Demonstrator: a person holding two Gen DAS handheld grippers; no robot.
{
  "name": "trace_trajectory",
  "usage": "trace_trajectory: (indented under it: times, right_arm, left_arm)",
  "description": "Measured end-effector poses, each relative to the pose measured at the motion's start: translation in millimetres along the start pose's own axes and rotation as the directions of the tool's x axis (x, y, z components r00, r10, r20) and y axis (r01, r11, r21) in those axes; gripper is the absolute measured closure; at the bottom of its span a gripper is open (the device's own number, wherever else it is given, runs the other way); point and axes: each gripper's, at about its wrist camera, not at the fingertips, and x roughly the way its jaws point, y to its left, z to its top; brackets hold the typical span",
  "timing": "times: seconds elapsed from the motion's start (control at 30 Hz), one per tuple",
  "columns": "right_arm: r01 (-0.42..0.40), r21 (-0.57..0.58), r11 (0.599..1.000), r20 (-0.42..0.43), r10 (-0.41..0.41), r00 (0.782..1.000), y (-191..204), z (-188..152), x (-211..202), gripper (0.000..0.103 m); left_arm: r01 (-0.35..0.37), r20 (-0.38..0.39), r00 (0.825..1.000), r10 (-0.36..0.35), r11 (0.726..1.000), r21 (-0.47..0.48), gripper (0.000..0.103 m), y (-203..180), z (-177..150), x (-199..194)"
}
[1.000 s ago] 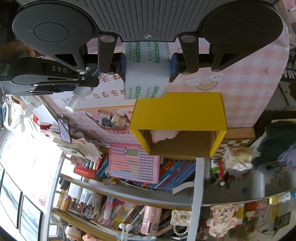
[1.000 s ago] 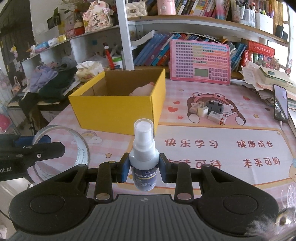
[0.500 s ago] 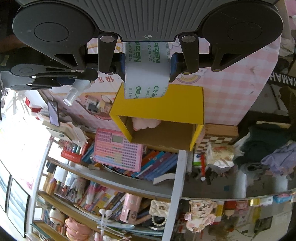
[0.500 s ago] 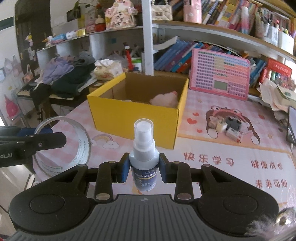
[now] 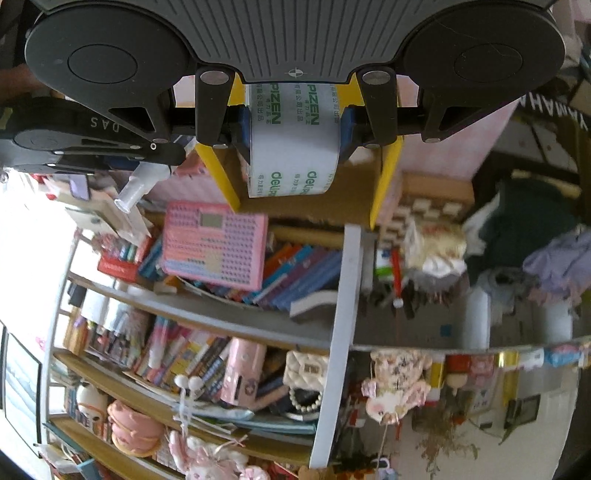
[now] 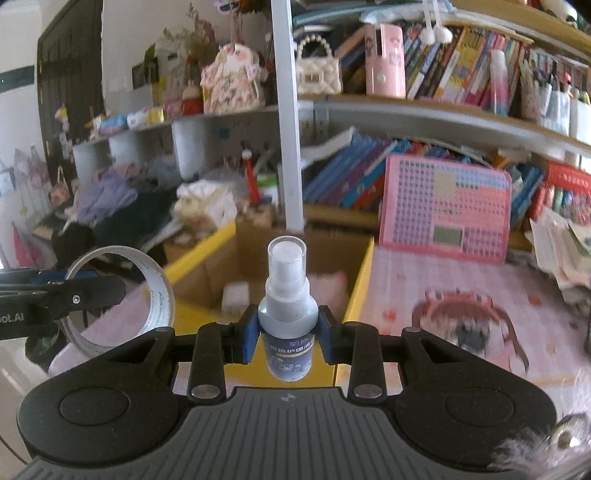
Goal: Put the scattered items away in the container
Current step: 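Carry the tape roll and spray bottle with both tools over the yellow box, then lower both tools into the box and open them to release the items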
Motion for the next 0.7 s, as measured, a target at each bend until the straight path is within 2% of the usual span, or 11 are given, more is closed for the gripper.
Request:
trace_trajectory:
  times: [0.2,0.33,0.53,0.7]
  right_arm:
    - [-0.013,-0.041,0.999,0.051,0.015,0.999,-13,24,40,0.072]
    - [-0.021,-0.084,0.996,0.045,0.025,0.999,-19,29,71,0.072]
    - [-0.051,-0.153,0.987,-0.036,0.046,0.998,-27,24,117,0.072]
    - [-0.085,-0.205,0.975,-0.115,0.062,0.991,-28,11,142,0.072]
  left_arm:
    - [-0.048,0.034,0.998,0.048,0.999,0.016,0.061,-5,29,43]
    - [-0.071,0.032,0.997,0.070,0.997,0.033,0.061,-11,39,72]
    - [-0.104,-0.043,0.993,0.107,0.992,0.073,0.061,-20,34,124]
    - [-0.132,-0.127,0.982,0.142,0.988,0.085,0.061,-19,19,157]
